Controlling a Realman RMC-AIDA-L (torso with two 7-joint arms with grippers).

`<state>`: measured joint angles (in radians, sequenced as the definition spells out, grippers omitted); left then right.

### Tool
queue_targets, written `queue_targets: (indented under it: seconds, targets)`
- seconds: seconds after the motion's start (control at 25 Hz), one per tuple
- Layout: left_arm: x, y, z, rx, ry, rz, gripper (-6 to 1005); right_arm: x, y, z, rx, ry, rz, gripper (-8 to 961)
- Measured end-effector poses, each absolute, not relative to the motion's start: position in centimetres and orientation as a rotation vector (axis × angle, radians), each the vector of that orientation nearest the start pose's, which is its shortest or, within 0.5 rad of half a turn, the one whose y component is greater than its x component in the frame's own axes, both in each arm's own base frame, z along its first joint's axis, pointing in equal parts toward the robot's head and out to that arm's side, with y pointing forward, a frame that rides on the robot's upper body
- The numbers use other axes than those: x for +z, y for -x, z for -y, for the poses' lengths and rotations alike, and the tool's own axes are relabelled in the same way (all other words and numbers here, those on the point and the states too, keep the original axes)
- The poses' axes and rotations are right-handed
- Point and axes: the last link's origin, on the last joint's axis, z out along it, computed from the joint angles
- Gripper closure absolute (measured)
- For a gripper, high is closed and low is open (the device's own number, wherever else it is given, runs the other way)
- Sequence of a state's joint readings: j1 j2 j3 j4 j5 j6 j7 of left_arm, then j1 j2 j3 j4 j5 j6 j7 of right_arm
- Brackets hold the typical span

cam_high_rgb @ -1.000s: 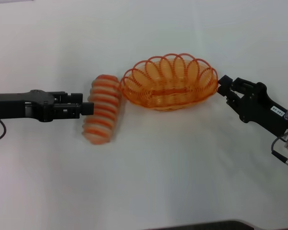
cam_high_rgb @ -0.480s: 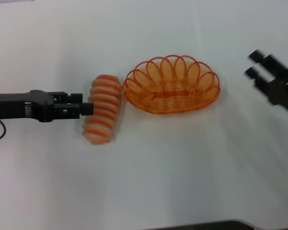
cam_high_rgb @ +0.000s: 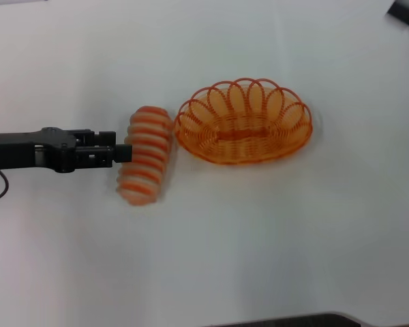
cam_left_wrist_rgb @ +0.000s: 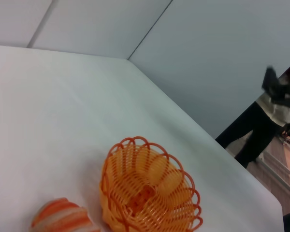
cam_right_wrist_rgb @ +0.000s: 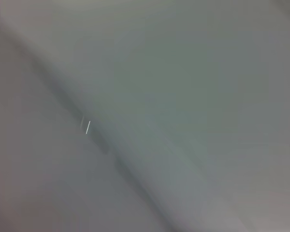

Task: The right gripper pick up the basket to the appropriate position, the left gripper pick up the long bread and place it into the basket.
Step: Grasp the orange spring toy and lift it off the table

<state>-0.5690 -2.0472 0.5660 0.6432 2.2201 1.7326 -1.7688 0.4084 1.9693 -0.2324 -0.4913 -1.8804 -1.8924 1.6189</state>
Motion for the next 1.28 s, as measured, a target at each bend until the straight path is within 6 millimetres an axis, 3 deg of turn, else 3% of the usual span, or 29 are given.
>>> queue_targets:
  seconds: [0.16,0.32,0.4,0.6,0.8,1.08,1.28]
  targets:
    - [0.8,26.8,-31.3,-0.663,2.795,1.215,279,9.0,-29.8,-29.1,1.008,2.605,-1.012,266]
    - [0.5,26.8,-31.4,-0.671,2.783,1.225,279,8.9,-30.2,-29.6,0.698,2.73,-1.02,266]
    - [0.3,26.8,-31.5,-0.677,2.772,1.236,280,8.9,-30.5,-29.8,0.625,2.73,-1.024,266]
    - [0.9,26.4,-32.4,-0.72,2.692,1.316,280,8.3,-30.9,-30.2,0.597,2.698,-1.031,266]
    - [2.6,25.2,-34.3,-0.647,2.585,1.415,280,7.3,-30.9,-30.5,0.573,2.694,-1.028,266]
    - [3.2,20.8,-37.0,-0.291,2.539,1.428,280,6.9,-31.0,-30.8,0.552,2.684,-1.004,266]
    - [1.5,18.5,-38.0,0.011,2.527,1.362,280,6.7,-31.0,-30.8,0.546,2.687,-1.0,266]
